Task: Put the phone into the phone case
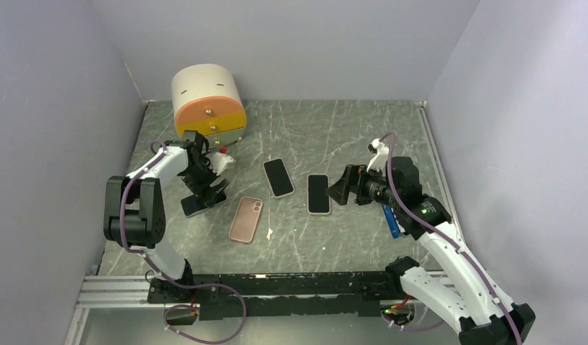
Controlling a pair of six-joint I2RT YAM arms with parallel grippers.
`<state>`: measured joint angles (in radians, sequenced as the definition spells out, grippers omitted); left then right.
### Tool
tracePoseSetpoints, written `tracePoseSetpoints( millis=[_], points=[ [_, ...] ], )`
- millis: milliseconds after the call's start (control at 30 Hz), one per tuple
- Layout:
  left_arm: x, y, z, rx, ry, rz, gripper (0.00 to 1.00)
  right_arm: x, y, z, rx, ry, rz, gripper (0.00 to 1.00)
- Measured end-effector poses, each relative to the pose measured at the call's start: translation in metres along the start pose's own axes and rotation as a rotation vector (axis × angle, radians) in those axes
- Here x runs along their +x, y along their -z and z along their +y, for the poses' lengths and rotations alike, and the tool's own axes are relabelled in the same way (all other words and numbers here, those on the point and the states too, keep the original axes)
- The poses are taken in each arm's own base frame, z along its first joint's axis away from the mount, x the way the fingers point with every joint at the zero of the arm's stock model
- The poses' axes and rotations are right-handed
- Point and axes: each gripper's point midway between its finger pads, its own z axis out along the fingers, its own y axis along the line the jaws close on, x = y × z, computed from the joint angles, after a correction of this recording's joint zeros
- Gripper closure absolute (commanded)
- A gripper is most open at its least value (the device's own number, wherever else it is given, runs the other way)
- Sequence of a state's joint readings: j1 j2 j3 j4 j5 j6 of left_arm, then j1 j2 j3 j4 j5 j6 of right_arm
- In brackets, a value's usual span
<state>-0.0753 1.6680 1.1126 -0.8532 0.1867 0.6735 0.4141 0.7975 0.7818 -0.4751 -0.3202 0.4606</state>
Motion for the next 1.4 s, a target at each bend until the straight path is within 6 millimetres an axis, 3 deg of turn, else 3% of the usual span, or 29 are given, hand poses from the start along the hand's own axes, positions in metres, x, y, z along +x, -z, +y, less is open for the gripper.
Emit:
tracePoseSetpoints(
  millis=[367,800,1000,1400],
  points=[
    [0.014,-0.015,0.014,0.014,-0.074,0.033,0.10,-0.012,0.009,0.007,0.003,0.025,-0.007,0.01],
    [0.008,-0.026,0.008,0.010,-0.152,0.029,0.10,-0.023,0.013,0.013,-0.006,0.053,-0.028,0.01],
    [0.001,-0.028,0.004,-0.011,-0.184,0.020,0.14,-0.028,0.024,0.020,-0.026,0.066,-0.069,0.01],
    [-0.003,-0.028,-0.001,-0.007,-0.102,0.009,0.51,-0.029,0.036,0.028,-0.058,0.062,-0.106,0.01]
  ],
)
